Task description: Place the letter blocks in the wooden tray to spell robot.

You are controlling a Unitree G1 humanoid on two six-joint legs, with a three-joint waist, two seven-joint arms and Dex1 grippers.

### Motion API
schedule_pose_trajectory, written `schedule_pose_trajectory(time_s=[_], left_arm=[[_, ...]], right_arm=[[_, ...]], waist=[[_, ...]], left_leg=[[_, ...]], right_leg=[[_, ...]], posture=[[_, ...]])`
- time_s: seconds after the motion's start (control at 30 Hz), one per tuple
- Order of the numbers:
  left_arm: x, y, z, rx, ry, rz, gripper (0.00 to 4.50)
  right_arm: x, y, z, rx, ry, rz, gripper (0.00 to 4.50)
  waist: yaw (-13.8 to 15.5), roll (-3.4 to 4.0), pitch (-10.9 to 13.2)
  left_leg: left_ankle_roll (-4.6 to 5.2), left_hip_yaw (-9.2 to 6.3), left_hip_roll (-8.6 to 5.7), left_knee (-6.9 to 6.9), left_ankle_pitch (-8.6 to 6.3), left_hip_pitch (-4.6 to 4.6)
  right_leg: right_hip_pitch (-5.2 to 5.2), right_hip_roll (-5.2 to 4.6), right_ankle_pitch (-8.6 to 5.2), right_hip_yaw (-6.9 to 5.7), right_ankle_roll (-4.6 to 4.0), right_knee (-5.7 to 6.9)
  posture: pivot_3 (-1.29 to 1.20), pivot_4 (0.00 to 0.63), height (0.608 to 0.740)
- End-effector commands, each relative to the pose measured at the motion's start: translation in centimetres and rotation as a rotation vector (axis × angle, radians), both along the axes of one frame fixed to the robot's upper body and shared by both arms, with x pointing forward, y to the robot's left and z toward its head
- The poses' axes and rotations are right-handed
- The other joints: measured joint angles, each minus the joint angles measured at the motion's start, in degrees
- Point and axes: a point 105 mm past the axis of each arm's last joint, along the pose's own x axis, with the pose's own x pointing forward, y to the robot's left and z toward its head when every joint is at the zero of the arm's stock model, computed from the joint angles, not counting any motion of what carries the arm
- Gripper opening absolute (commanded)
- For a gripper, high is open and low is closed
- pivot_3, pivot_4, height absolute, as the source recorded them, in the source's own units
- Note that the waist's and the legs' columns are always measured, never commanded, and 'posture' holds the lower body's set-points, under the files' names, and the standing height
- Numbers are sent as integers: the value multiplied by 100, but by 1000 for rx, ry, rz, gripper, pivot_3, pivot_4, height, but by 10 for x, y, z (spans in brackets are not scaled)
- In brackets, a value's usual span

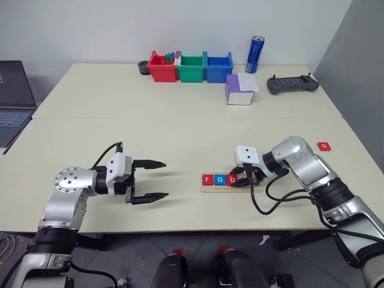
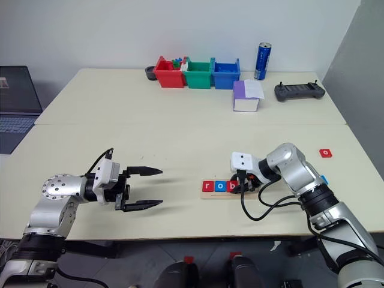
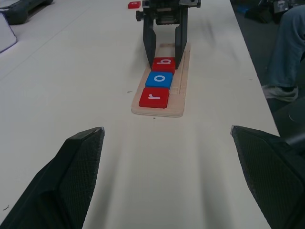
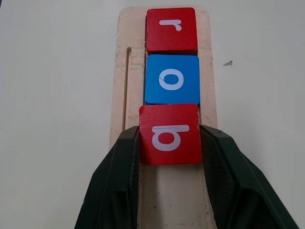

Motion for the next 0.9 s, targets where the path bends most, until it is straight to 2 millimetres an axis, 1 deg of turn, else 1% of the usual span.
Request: schedule_pose_trajectory(time_s=[0.03,0.07,0.1,0.2,0.37,0.47,0.63,0.83,0.9], left_arm=[[1,4,7,1,-30,4,4500],[1,4,7,1,-29,3,4500],[1,4,7,0,-29,3,4500],[2,4,8,1,-28,2,4500],[6,3,11,3,-31,-3,4500],[9,2,11,4,-31,-8,4500],[10,0,10,2,-33,-15,4500],[8,2,10,6,-31,-9,4500],[7,3,10,6,-31,-6,4500]], right_arm=[[0,1,9,-1,-15,15,2824],[1,2,11,9,-17,12,3081],[1,2,13,16,-18,9,3505],[2,2,24,42,-24,9,4453],[2,-4,55,124,-59,-14,4453],[0,-7,61,141,-69,-25,4453],[1,-11,58,164,-62,-53,4453],[-14,-12,43,148,7,-4,4453],[-13,-8,36,146,11,-7,4083]], waist=[[0,0,0],[0,0,0],[-1,0,0],[-1,0,0],[5,0,0],[5,0,0],[-8,0,0],[2,0,0],[-11,0,0]], left_leg=[[0,0,0,0,0,0],[0,0,0,0,0,0],[0,0,0,0,0,0],[0,0,0,1,0,1],[0,0,-1,0,0,-3],[0,-1,0,-1,0,-2],[0,-1,0,-1,0,-2],[0,0,-1,0,0,-4],[0,0,-1,0,0,-3]], right_leg=[[0,0,0,0,0,0],[0,0,0,0,0,0],[0,0,0,0,0,0],[0,0,0,0,0,1],[-2,0,0,0,0,1],[-1,0,0,-1,0,-1],[-2,0,0,-2,0,0],[-2,0,0,0,0,-2],[-2,0,0,0,0,-1]], posture=[[0,150,740],[0,150,740],[0,150,740],[0,150,740],[0,150,740],[0,150,740],[0,150,740],[0,150,740],[0,150,740]])
